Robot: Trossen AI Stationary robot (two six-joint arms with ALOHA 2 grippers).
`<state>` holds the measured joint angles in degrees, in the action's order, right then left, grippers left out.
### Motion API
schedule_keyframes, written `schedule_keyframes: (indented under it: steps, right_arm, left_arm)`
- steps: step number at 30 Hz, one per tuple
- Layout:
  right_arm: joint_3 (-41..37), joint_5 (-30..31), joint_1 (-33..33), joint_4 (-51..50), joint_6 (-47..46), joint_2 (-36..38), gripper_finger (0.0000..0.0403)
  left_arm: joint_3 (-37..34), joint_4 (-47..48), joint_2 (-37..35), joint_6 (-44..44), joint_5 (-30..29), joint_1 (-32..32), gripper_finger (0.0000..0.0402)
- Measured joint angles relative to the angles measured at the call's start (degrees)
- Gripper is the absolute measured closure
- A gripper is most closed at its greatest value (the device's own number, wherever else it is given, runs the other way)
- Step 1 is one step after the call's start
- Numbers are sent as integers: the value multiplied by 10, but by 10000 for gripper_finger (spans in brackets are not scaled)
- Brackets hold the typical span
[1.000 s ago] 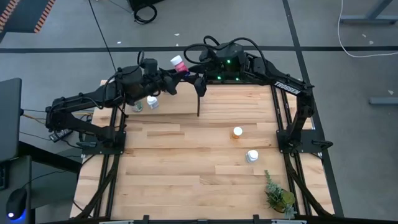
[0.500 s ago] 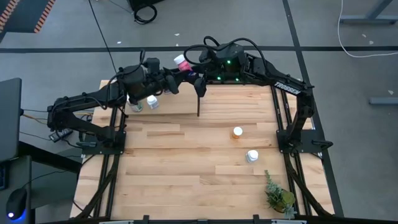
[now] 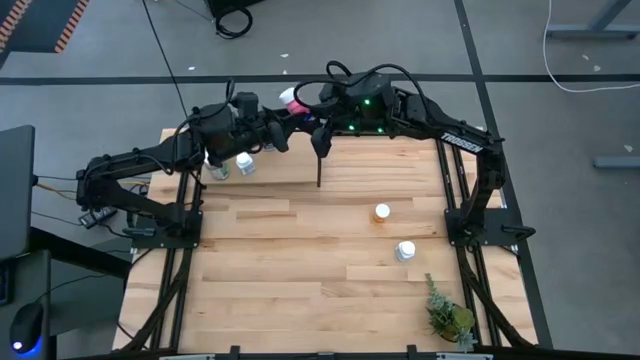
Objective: Pick and place medicine bottles onto shelf by color
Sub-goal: Put the pink medicine bottle on the shelf
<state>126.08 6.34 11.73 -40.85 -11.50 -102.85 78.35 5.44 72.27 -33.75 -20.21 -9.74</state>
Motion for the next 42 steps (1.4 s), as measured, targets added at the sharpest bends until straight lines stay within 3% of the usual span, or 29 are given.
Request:
schedule_keyframes:
  steps: [6,11,21,30,42]
  right_arm:
    - [0,6,0,-14,13,-1,217]
    - [0,52,4,-27,17,0,217]
    - [0,-4,-15,-27,88,0,217]
    - [0,-45,-21,-28,117,0,217]
    - [0,-51,-26,-27,115,0,217]
  left_arm:
    - [-1,14,-8,54,6,-4,193]
    - [0,65,-38,80,6,-7,176]
    - [5,70,-83,33,6,-51,157]
    - [4,74,-71,-17,194,-95,127]
    - [4,52,-67,-11,206,-94,115]
